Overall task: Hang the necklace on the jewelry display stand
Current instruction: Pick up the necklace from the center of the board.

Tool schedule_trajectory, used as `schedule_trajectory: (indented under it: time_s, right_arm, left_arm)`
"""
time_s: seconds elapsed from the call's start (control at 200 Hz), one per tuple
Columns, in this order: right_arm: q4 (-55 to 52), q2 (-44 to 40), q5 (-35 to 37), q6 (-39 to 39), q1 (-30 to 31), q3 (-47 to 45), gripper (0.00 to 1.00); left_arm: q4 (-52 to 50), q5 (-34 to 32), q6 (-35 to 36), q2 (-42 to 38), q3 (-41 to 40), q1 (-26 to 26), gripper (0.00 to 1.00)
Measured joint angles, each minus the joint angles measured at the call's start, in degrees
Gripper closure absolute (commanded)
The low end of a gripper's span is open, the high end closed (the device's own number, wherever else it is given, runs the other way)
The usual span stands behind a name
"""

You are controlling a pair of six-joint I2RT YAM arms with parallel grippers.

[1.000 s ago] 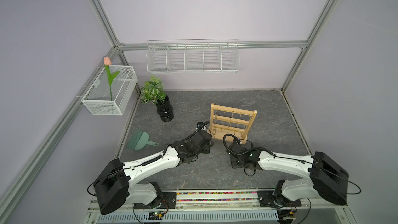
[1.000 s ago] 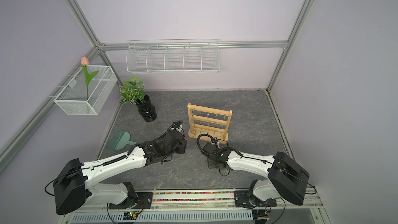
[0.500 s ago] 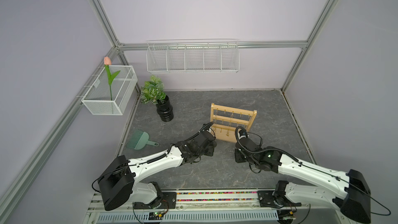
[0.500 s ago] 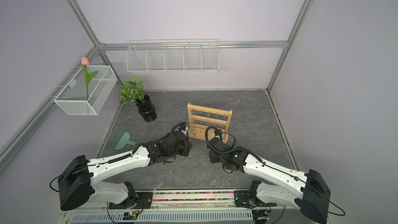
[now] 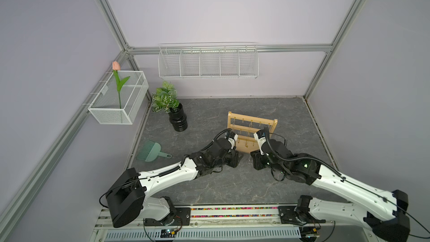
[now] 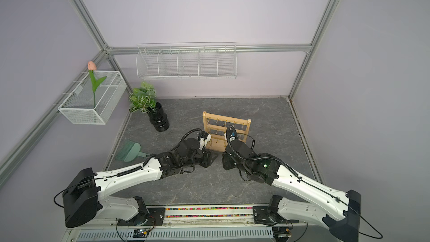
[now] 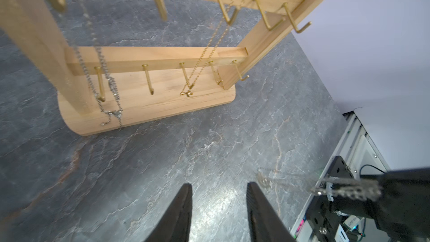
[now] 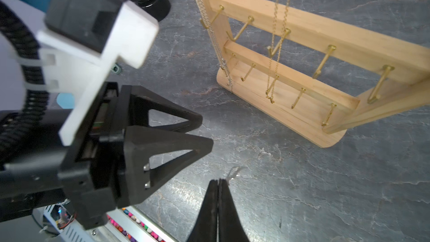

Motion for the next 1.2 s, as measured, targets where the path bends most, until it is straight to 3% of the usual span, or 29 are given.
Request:
schedule_trajectory:
  time_s: [0.35, 1.2]
  right_arm:
    - [1.25, -1.11, -3.26, -2.12, 0.00, 1.79, 0.93]
    - [3.23, -1.16, -3.67, -3.82, 0.00, 4.46, 0.93]
  left_arm:
    - [3.17, 4.24, 2.05, 0.00, 0.00, -0.74, 0.61]
    - [1.60, 1.18, 2.54, -0.87, -2.05, -2.99, 0.60]
